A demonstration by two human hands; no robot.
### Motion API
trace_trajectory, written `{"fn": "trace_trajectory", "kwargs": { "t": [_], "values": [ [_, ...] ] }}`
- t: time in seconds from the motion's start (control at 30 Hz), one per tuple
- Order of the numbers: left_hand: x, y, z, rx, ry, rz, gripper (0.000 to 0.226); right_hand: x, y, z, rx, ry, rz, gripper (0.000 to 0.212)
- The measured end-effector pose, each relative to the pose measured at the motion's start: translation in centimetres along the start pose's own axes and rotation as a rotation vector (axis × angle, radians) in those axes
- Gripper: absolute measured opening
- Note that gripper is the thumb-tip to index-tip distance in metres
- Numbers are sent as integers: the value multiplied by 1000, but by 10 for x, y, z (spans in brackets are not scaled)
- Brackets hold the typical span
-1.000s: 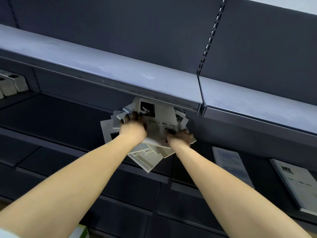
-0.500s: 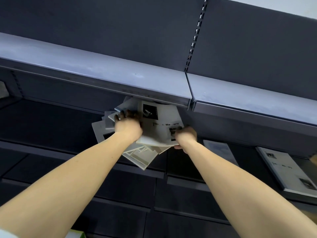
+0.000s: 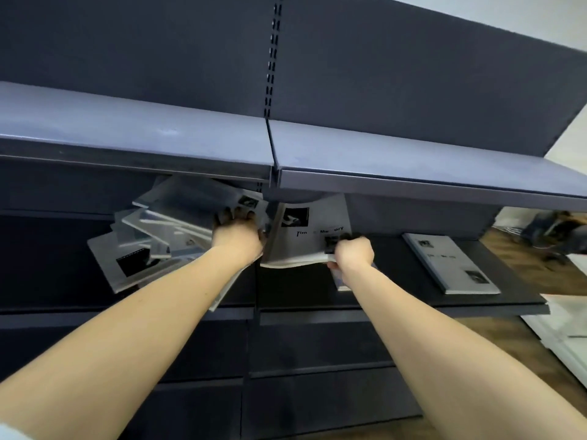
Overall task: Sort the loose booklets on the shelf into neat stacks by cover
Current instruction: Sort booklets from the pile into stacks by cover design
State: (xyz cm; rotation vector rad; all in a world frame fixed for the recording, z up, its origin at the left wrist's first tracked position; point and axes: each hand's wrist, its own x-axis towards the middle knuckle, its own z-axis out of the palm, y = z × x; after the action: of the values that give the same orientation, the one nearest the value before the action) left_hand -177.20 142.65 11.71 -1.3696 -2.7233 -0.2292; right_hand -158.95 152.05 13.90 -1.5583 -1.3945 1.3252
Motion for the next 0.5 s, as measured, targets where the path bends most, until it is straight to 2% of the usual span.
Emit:
{"fn": "trace_trajectory", "kwargs": {
  "t": [0.03,0.17,0.3,0.5],
  "values": [
    [-2,14,-1,-13,-45,9,44,7,6,-10,-25,34,-19,15],
    [-2,56,2,-61,-52,63,45,27,25,-52,-74,85,-44,28],
    [-14,110,4,-72,-75,136,42,38,40,-101,-20,105,-47,23],
    [-32,184,14,11,-31,215,50,64,67,-173,22,162,14,32]
  ]
}}
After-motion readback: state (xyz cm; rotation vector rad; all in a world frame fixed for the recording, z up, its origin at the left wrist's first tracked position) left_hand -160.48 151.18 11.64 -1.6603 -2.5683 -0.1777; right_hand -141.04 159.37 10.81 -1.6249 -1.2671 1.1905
